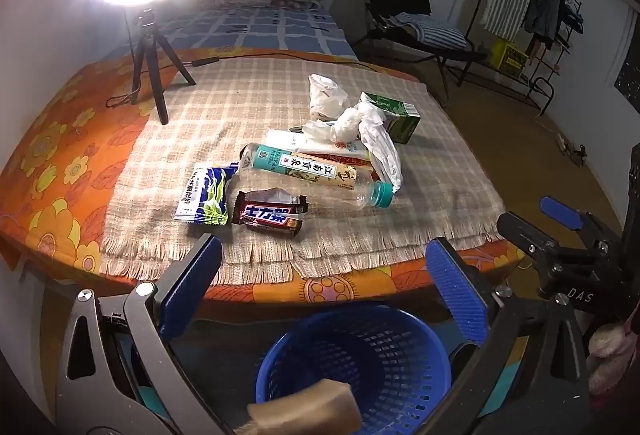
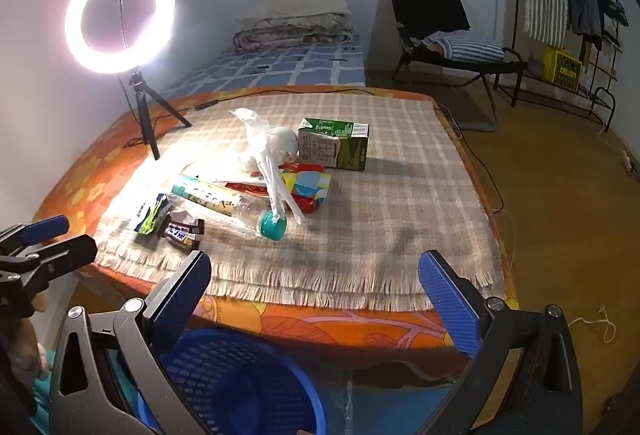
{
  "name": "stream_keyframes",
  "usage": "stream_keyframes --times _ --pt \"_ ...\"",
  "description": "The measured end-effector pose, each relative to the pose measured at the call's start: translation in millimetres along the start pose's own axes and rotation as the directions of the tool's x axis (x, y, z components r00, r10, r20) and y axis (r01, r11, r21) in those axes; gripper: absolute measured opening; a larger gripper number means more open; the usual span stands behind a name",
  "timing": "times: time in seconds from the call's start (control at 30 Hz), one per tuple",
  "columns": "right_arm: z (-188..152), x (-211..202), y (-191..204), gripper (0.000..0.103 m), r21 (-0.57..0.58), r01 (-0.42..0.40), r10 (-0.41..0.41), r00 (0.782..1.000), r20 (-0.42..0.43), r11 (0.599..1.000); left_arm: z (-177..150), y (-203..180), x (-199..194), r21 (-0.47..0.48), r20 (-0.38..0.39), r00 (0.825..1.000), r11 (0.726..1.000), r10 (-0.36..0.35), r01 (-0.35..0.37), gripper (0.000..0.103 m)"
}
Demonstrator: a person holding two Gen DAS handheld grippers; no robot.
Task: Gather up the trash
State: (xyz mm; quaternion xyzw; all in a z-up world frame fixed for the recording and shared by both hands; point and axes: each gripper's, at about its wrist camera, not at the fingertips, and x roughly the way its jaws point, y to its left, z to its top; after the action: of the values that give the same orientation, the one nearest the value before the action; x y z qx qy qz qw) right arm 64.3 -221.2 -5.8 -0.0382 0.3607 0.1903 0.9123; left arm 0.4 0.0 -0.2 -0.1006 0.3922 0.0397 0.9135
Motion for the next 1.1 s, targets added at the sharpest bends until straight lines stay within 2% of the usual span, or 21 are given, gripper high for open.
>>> stream_keyframes --times 0.27,0.37,1.1 --pt "0 0 1 0.103 0.003 -0.007 0.007 1.0 -0.001 1.0 -3 -14 6 0.006 -0.016 1.0 1.0 -0.02 0.02 0.103" --pt "1 3 1 0.103 0.005 -0.005 0.005 1.0 -0.008 1.0 -2 5 3 -0.027 -0.011 1.0 0.999 -0.02 0.02 0.103" --pt "0 2 1 0.103 0.009 -0.007 0.007 1.0 -0.011 1.0 -5 9 3 -0.044 -0.012 1.0 0.999 -0.017 0.017 0.103"
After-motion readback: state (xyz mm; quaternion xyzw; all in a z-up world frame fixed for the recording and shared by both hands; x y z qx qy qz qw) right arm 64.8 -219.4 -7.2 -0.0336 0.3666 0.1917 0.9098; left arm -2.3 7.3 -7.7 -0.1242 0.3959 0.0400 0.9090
